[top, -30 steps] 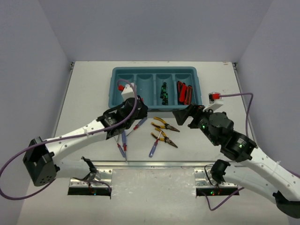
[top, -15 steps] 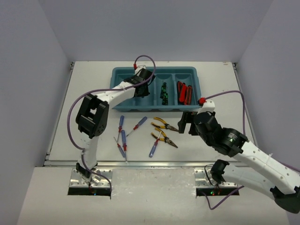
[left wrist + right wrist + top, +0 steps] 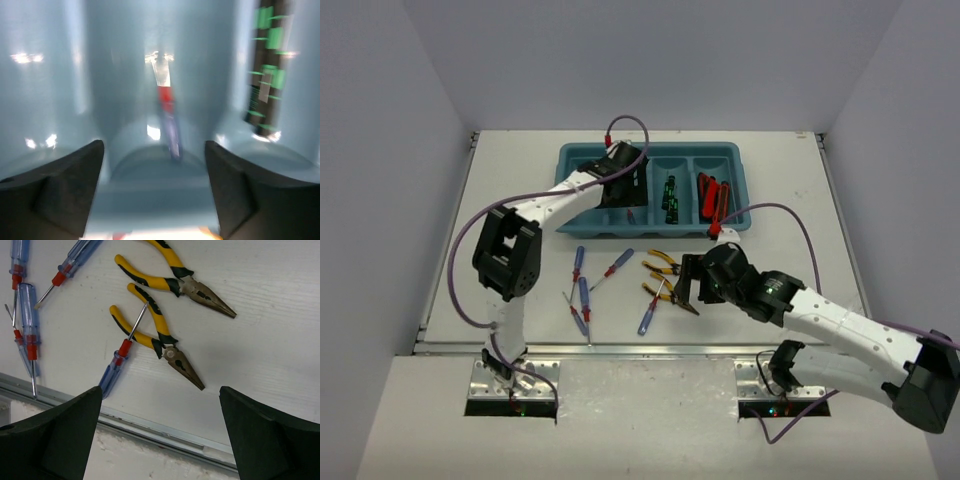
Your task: Sort the tools into containers
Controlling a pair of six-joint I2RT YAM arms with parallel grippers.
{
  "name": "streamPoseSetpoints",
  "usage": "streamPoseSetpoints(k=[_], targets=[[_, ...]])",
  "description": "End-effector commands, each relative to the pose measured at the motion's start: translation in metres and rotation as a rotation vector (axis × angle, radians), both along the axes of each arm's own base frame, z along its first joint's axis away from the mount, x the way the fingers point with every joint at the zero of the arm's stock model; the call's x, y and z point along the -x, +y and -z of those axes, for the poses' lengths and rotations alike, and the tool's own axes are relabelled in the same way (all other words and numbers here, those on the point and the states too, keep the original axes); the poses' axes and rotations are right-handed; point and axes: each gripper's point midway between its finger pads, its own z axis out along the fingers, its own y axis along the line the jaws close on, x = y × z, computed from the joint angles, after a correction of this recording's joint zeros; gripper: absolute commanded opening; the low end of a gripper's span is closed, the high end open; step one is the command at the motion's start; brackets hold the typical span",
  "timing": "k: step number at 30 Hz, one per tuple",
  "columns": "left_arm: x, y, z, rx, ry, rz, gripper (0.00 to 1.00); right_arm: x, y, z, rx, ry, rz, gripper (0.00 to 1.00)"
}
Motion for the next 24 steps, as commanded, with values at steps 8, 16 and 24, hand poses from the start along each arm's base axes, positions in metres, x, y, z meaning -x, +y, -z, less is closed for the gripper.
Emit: streamPoseSetpoints(k=[8, 16, 24], targets=[[0.103, 0.061, -0.216, 0.228, -0.462, -0.094, 1.00, -0.007, 0.066, 0.031, 0.040, 0.104, 0.101, 0.99], [0.188, 0.129, -0.195, 0.166, -0.474, -0.121, 1.00, -0.001, 0.096, 0.049, 0.233, 0.121, 0.254, 0.99], [0.210, 0.158, -0.179, 0.098, -0.494, -0.153, 1.00, 0.022, 0.132, 0.086, 0.254, 0.288, 0.292, 0.95]])
